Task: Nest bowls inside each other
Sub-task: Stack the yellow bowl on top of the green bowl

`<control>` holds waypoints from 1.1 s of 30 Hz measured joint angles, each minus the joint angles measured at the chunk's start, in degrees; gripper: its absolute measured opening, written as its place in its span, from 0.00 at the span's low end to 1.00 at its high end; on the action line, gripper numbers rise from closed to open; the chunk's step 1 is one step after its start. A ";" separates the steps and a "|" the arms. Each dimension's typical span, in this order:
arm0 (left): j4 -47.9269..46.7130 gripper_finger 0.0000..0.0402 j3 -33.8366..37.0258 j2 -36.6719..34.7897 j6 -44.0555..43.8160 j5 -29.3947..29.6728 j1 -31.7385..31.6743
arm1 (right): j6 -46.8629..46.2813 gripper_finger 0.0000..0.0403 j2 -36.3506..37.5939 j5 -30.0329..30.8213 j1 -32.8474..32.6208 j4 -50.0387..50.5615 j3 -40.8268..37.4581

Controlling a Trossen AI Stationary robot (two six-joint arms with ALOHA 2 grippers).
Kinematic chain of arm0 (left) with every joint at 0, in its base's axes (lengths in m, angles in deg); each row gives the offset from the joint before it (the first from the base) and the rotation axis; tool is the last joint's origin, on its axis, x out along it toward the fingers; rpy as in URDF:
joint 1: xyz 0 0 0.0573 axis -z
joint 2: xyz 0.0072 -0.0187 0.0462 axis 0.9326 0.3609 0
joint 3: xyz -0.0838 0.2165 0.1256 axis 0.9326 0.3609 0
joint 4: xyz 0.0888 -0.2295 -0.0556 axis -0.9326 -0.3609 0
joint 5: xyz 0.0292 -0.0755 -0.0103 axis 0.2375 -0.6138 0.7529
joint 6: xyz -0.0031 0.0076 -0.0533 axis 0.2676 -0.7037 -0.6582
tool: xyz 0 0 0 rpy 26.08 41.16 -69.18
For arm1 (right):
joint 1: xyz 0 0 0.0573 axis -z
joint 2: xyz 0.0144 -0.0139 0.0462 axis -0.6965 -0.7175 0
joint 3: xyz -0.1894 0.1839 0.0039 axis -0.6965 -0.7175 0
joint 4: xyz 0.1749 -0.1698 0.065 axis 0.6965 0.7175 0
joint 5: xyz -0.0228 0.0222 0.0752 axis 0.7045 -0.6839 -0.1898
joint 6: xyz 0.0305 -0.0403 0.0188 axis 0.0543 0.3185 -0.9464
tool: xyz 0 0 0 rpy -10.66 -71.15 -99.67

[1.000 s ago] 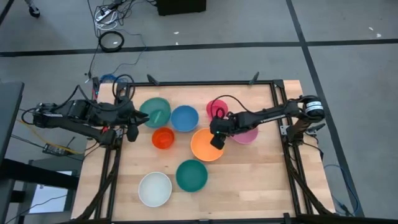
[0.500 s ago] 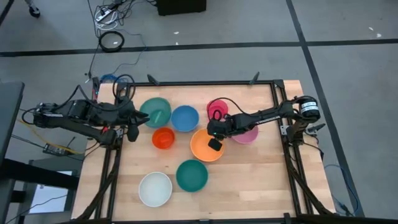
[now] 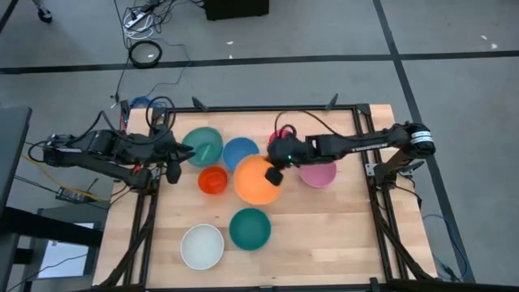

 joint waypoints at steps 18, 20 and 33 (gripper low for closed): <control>31.54 0.24 -0.09 -2.01 12.48 -1.22 0.00 | 10.98 0.00 -30.71 -12.04 14.84 -15.58 38.55; 32.40 0.24 -0.11 -2.18 13.33 -1.24 0.00 | 10.29 0.00 -35.39 -13.45 15.71 -15.13 43.34; 32.17 0.24 -0.11 -2.22 13.35 -1.79 0.00 | 7.18 0.03 -49.81 -18.11 17.79 -4.55 57.24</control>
